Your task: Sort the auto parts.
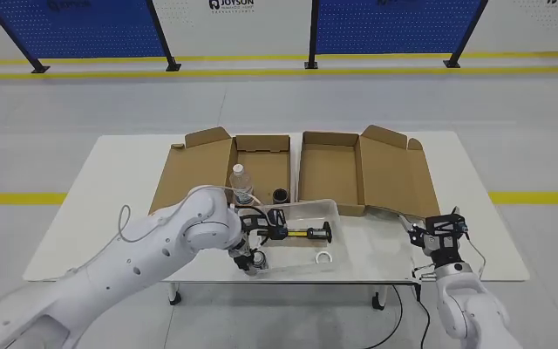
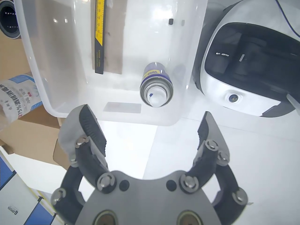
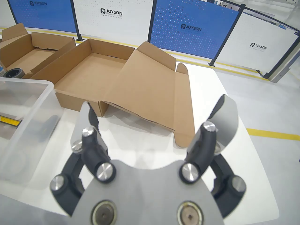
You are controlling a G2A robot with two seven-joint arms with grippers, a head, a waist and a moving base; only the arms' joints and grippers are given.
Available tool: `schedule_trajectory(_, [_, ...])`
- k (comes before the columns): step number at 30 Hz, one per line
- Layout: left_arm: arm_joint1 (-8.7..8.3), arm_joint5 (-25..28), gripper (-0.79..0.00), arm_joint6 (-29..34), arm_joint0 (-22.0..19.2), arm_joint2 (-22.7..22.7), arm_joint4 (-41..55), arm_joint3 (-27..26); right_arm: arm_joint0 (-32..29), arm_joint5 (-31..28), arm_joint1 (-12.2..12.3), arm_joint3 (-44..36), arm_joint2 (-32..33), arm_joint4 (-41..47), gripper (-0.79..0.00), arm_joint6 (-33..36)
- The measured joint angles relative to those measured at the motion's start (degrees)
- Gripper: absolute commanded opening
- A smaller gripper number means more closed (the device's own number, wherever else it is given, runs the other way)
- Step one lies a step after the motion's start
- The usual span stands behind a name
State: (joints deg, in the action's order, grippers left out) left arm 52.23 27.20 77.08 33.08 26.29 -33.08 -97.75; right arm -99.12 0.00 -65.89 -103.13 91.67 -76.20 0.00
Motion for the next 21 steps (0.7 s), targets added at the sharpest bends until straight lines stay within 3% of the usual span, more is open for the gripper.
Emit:
schedule_trajectory(5, [0.42,0.5,-0.24,-0.6,-0.4,-0.4,-0.6,1.0,0.0,0.0,0.0,0.0,0.0,0.0,0.0,0.0])
schedule_trajectory(9, [0.88,0.8,-0.289,-0.8,-0.4,-0.8,-1.1,2.0,0.0,0.0,0.0,0.0,0.0,0.0,0.0,0.0])
schedule_trajectory(21, [2.28,1.4,-0.289,-1.4,-1.1,-2.3,-1.5,4.3,0.0,0.0,0.0,0.0,0.0,0.0,0.0,0.0])
